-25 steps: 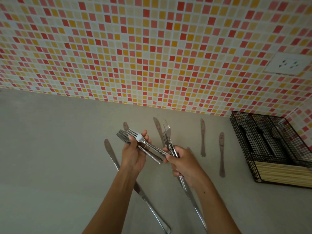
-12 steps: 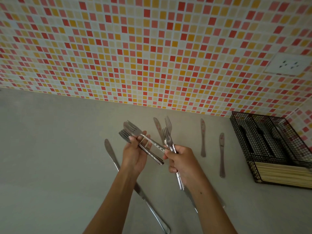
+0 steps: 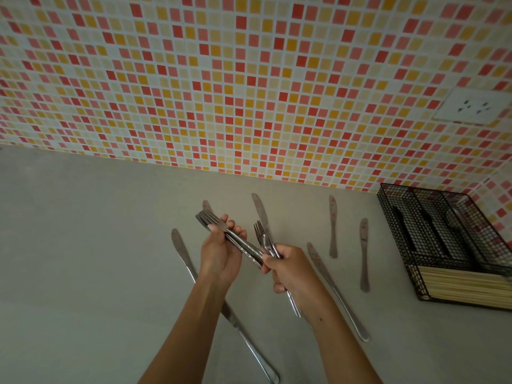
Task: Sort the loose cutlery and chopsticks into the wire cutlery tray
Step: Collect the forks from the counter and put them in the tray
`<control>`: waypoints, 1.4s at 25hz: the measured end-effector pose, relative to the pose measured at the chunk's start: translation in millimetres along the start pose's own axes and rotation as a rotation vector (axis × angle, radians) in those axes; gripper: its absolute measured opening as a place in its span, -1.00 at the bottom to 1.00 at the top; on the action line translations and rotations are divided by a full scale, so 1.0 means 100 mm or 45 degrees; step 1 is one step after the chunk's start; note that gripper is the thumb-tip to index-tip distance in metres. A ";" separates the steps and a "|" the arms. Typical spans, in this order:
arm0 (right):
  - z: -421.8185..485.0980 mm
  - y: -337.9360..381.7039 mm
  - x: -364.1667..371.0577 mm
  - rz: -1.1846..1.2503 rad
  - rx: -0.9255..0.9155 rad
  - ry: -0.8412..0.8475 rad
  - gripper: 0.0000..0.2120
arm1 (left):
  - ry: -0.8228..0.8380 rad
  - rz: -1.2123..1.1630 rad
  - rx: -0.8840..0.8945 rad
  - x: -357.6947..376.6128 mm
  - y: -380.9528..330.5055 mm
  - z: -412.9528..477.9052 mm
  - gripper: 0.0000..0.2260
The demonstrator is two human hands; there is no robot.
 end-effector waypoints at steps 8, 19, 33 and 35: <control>-0.01 0.04 -0.16 -0.149 0.025 -0.030 -0.79 | -0.066 -0.012 0.007 -0.09 -0.04 0.07 -0.73; -0.18 0.47 -0.21 -0.776 -0.492 -0.242 -0.81 | -0.093 0.082 -0.172 -0.03 0.13 -0.05 -0.78; -0.07 0.50 0.10 -0.955 -0.710 -0.534 -0.80 | -0.009 0.144 -0.255 -0.02 0.21 -0.04 -0.58; -0.07 0.49 0.09 -0.902 -0.740 -0.617 -0.81 | -0.013 0.081 -0.239 -0.04 0.20 0.00 -0.62</control>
Point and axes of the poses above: each hand's wrist, its own z-axis towards the middle knuckle, its own x-axis out of the palm, y = z × x, the point moved 3 cm from there along z, towards the middle knuckle, and after that the axes turned 4 degrees about -z, right-handed, at the moved point
